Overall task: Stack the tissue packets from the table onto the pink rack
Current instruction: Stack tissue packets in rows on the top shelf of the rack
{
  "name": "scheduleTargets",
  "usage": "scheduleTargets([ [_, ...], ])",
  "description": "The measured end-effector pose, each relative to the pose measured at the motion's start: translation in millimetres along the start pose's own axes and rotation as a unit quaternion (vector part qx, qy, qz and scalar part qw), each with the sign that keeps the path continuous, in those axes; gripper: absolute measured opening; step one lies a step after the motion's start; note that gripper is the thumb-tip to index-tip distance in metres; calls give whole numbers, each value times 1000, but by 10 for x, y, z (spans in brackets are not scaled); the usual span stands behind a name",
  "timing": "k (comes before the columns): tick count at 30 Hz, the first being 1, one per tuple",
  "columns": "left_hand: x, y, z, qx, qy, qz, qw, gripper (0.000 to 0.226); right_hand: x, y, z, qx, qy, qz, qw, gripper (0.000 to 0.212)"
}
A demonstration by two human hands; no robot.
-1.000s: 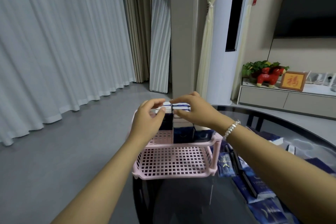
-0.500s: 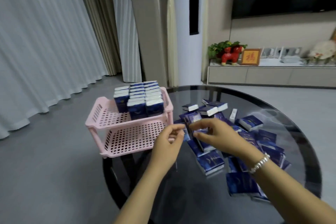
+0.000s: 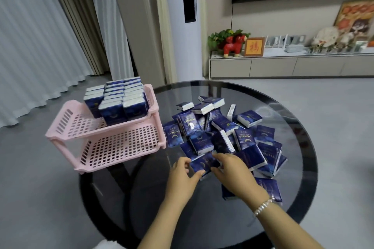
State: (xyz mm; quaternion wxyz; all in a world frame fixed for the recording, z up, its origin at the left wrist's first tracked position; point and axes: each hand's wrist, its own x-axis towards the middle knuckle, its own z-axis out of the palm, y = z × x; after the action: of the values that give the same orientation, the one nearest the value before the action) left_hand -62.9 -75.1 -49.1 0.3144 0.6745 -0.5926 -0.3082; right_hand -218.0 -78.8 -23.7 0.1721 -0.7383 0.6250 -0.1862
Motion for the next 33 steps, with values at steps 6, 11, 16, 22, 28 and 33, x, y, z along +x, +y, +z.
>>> scheduleTargets([
  [6,-46,-23,7,-33,43,37,998,52,14,-54,86,69,22,9,997,32],
  [11,12,-27,7,-206,56,19,977,56,55,-25,-51,96,132,-2,987,29],
  [16,52,-54,-88,-349,63,-24,935,49,316,98,-212,-46,166,57,983,51],
  [22,130,-93,-137,-458,51,-63,885,37,522,125,-211,-78,88,64,991,61],
  [28,122,-87,-139,-481,47,-59,873,36,431,23,-276,203,145,41,968,51],
  [33,69,-60,-162,-469,34,-40,882,45,259,-166,-233,452,111,101,879,28],
])
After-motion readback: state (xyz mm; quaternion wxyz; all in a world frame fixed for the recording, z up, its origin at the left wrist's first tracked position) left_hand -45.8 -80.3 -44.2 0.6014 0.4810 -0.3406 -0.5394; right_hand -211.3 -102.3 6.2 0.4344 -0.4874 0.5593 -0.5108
